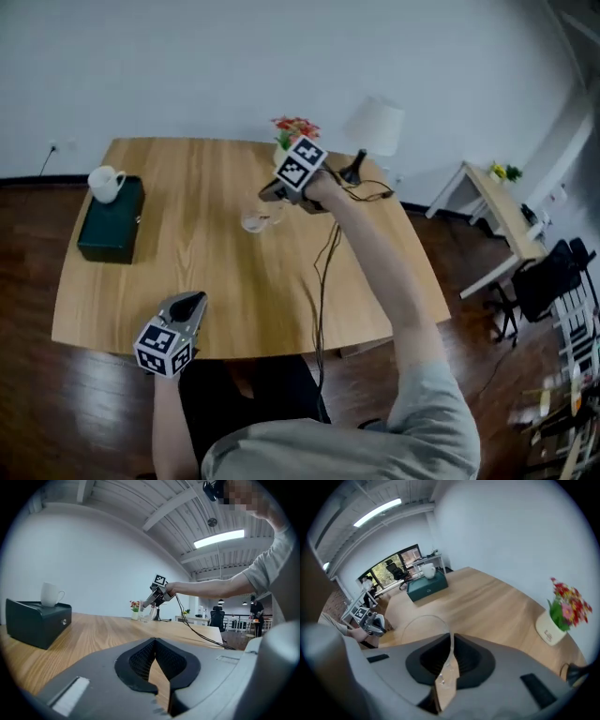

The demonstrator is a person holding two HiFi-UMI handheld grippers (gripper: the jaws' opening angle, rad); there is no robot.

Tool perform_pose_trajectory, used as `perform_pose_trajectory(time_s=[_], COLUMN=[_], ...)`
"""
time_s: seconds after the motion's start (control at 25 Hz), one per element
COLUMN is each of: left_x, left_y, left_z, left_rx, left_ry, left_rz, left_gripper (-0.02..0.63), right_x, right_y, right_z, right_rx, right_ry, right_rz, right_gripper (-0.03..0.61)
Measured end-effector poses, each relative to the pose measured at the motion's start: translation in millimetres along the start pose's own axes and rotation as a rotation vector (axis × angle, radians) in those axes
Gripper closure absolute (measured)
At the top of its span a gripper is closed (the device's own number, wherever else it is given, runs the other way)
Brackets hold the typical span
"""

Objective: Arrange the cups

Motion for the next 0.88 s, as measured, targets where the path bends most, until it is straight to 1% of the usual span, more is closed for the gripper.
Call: perform_pose_trajectory(time_s=[0.08,0.12,0.2,0.28,0.36,0.44,0.6,0.76,0.88], left_x=[0,0,3,4,3,2,1,1,0], left_y=[16,24,38,47,48,47,45,46,44], left_z=[10,14,24,31,34,33,31,32,33], left_rx=[0.087,0.109,0.126,0.121,0.113,0.112,0.111,0.096,0.096], left_ry=[0.0,0.003,0.008,0.005,0.0,0.005,0.017,0.01,0.017], left_rz=[0.013,0.007,0.006,0.047,0.089,0.094,0.078,0.111,0.093], left_gripper=[0.604,0.604,0.604,0.604,0.604,0.604,0.604,0.604,0.604], right_x=[49,67,103,141,177,210,268,304,319], right_y=[26,41,74,105,129,146,162,170,170], right_z=[-17,-21,-33,-57,-84,-110,-156,-192,-215], right_rx=[0.067,0.084,0.115,0.167,0.201,0.202,0.163,0.116,0.097], right_ry=[-0.005,-0.016,-0.034,-0.029,-0.007,0.011,0.003,0.02,0.062], right_rz=[0.087,0.115,0.168,0.231,0.286,0.317,0.316,0.305,0.291], right_gripper=[0.549,0.549,0.549,0.551,0.551,0.55,0.549,0.549,0.549])
Point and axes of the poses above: the fingertips, and each gripper's own axes: z backward along the fingers, y to its left, x out of its top, the point moved 8 cm from there along z, backward along the fingers, and after that the axes turned 10 degrees about x, right-handed, at the moved point
